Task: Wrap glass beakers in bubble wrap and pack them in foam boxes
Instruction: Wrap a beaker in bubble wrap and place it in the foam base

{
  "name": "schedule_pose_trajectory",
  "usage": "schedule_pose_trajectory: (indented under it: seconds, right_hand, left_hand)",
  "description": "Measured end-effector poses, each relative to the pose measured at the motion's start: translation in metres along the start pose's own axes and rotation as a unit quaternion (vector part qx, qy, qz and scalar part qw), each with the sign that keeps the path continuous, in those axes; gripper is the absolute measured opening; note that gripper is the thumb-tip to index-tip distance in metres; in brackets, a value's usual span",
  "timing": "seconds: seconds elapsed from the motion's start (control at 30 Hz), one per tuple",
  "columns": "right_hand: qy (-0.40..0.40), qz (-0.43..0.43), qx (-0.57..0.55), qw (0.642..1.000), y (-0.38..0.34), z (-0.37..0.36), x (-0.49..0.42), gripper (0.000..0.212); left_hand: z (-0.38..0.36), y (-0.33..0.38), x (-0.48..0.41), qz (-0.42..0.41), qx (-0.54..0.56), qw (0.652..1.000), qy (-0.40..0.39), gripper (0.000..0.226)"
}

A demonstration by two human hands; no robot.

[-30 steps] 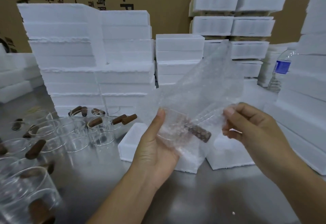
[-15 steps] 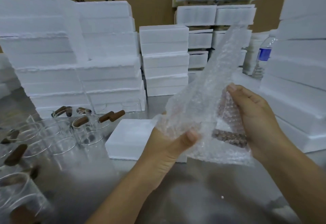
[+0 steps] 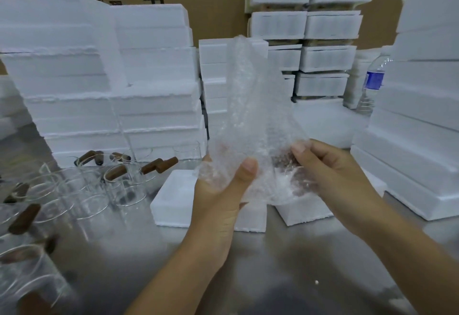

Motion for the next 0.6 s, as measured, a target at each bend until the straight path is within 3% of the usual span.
schedule_pose_trajectory:
  seconds: [0.17, 0.37, 0.43, 0.53, 0.6]
  right_hand:
    - [0.048, -0.029, -0.045, 0.997, 0.008, 0.008, -0.006, 0.026]
    - [0.066, -0.023, -0.046, 0.996, 0.01, 0.014, -0.009, 0.035]
    - [0.067, -0.021, -0.041, 0.997, 0.011, 0.014, -0.009, 0.036]
    - [0.069, -0.018, -0.034, 0.997, 0.01, 0.011, -0.006, 0.034]
    - [0.076, -0.015, -0.024, 0.997, 0.011, 0.01, -0.004, 0.035]
  left_hand:
    - [-0.008, 0.011, -0.001, -0.008, -0.04, 0.995, -0.093, 0.102]
    - [0.011, 0.028, -0.017, 0.034, -0.008, 0.997, -0.07, 0.082]
    - [0.011, 0.026, -0.017, 0.023, -0.049, 0.996, -0.065, 0.081]
    - [0.006, 0.019, -0.012, -0.014, -0.147, 0.986, -0.081, 0.104]
    - [0.002, 0.014, -0.009, -0.031, -0.189, 0.977, -0.098, 0.101]
Point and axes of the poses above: each hand's wrist, its own x-axis away from the middle knuckle, its own z-axis out of the back of the hand, y = z × x, the point moved 6 cm from there along -x, towards the middle knuckle, and after that the axes turned 13 degrees about y, right-handed, at the moved point
